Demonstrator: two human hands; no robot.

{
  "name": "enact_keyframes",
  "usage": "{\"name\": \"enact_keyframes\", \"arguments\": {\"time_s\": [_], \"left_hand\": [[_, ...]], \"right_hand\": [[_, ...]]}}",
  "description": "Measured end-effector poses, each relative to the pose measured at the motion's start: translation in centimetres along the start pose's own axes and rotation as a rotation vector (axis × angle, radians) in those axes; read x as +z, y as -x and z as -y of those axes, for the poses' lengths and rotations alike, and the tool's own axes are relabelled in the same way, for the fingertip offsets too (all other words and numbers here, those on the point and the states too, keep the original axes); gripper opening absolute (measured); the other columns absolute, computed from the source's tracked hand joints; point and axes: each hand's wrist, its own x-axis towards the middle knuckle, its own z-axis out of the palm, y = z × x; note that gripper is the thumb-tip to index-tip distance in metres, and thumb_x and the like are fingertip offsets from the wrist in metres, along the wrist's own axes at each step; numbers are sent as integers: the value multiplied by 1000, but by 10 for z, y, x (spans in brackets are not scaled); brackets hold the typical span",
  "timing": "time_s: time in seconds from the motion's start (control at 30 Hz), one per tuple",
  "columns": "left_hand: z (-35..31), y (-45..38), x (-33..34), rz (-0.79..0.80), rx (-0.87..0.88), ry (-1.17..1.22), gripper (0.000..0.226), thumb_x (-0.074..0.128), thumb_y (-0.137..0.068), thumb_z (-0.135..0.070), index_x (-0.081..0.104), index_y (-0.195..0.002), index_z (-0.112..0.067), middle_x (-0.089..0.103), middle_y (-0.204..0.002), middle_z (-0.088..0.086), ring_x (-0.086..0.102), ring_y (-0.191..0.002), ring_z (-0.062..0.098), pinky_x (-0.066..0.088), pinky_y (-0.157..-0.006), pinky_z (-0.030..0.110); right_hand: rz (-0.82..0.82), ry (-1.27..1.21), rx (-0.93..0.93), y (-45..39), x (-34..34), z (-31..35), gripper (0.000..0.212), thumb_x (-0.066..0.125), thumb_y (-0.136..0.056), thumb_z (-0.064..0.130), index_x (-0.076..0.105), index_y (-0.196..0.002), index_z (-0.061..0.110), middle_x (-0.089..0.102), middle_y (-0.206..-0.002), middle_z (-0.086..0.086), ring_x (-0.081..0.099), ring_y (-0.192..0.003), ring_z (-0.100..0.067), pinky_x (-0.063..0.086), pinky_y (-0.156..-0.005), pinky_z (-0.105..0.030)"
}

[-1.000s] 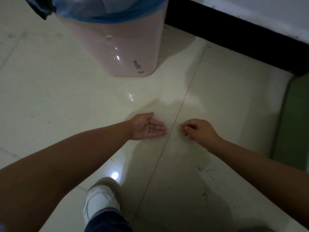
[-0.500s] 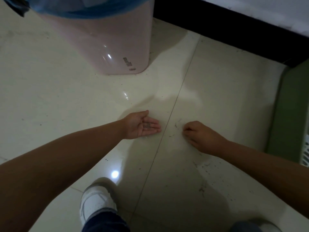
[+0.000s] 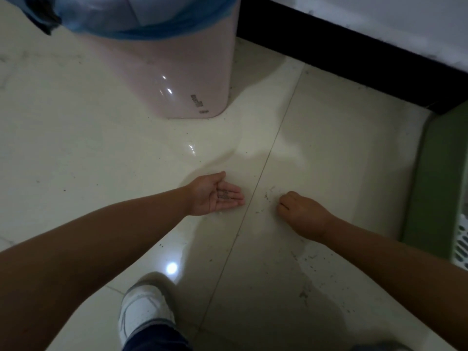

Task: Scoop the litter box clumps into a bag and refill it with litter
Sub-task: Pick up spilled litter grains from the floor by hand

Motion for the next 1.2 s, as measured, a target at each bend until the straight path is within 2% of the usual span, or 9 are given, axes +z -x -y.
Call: {"name": "enact_keyframes", "arguments": {"time_s": [0.1, 0.23, 0.37, 0.53, 0.7, 0.9, 1.0, 1.1, 1.2], "left_hand": [[1, 0, 0, -7, 6, 13, 57, 26, -101, -35, 57, -83, 10, 69, -63, 20, 70, -56, 27, 57, -55, 26], [0, 0, -1, -12, 5, 21, 62, 25, -101, -37, 59, -78, 11, 68, -62, 22, 67, -67, 32, 57, -72, 32], [-2, 3, 1, -11, 4, 12, 62, 23, -101, -38, 56, -84, 11, 68, -63, 22, 60, -92, 31, 41, -93, 39], [-1, -2, -3, 6, -8, -2, 72, 21, -101, -38, 67, -75, 10, 70, -67, 21, 68, -77, 31, 54, -79, 34], [-2, -2, -4, 12, -7, 9, 66, 23, -101, -37, 62, -77, 11, 69, -65, 23, 68, -67, 31, 42, -92, 37], [-2, -1, -4, 26, -1, 3, 61, 22, -101, -36, 57, -84, 11, 69, -65, 22, 71, -58, 29, 58, -56, 28], [-1, 0, -2, 20, 8, -1, 60, 22, -101, -36, 56, -84, 11, 69, -64, 22, 68, -68, 32, 58, -56, 28], [-1, 1, 0, 7, 9, -11, 60, 22, -101, -36, 56, -85, 10, 70, -65, 21, 64, -77, 32, 58, -58, 28], [-1, 1, 0, -3, 6, -11, 60, 21, -102, -36, 56, -85, 10, 70, -64, 21, 62, -80, 31, 57, -58, 27]], "right_hand": [[-105, -24, 4, -2, 8, -1, 39, 89, -26, 3, 63, -55, 3, 59, -53, -10, 58, -46, -21, 39, -34, -15], [-215, -118, 92, -3, 3, 5, 12, 46, -61, -4, 57, -65, 0, 58, -59, -10, 57, -60, -28, 43, -42, -21], [-267, -625, 540, -17, -13, 15, 18, 49, -88, -1, 65, -94, -5, 60, -88, -14, 58, -89, -26, 36, -71, -24], [-257, -1167, 495, -35, -36, 45, 17, 60, -83, -4, 67, -97, -8, 63, -74, -6, 56, -46, 10, 45, -57, -6], [-292, -837, 568, -17, -22, 17, 22, 53, -88, 0, 67, -104, -4, 67, -107, -17, 63, -99, -28, 46, -88, -29], [-270, -234, 86, -6, -4, -1, 37, 42, -71, 19, 72, -76, -3, 70, -79, -19, 68, -68, -34, 56, -64, -36], [-186, -132, 4, -12, 5, 2, 31, 48, -79, 15, 69, -91, -3, 68, -93, -18, 65, -79, -34, 58, -66, -35], [-158, -29, -43, -9, 8, -5, 29, 38, -97, 12, 55, -116, 0, 53, -119, -14, 49, -110, -29, 41, -92, -29], [-116, -63, -51, 2, 8, -10, 31, 38, -94, 8, 62, -106, -7, 61, -108, -17, 57, -99, -32, 49, -82, -31]]}}
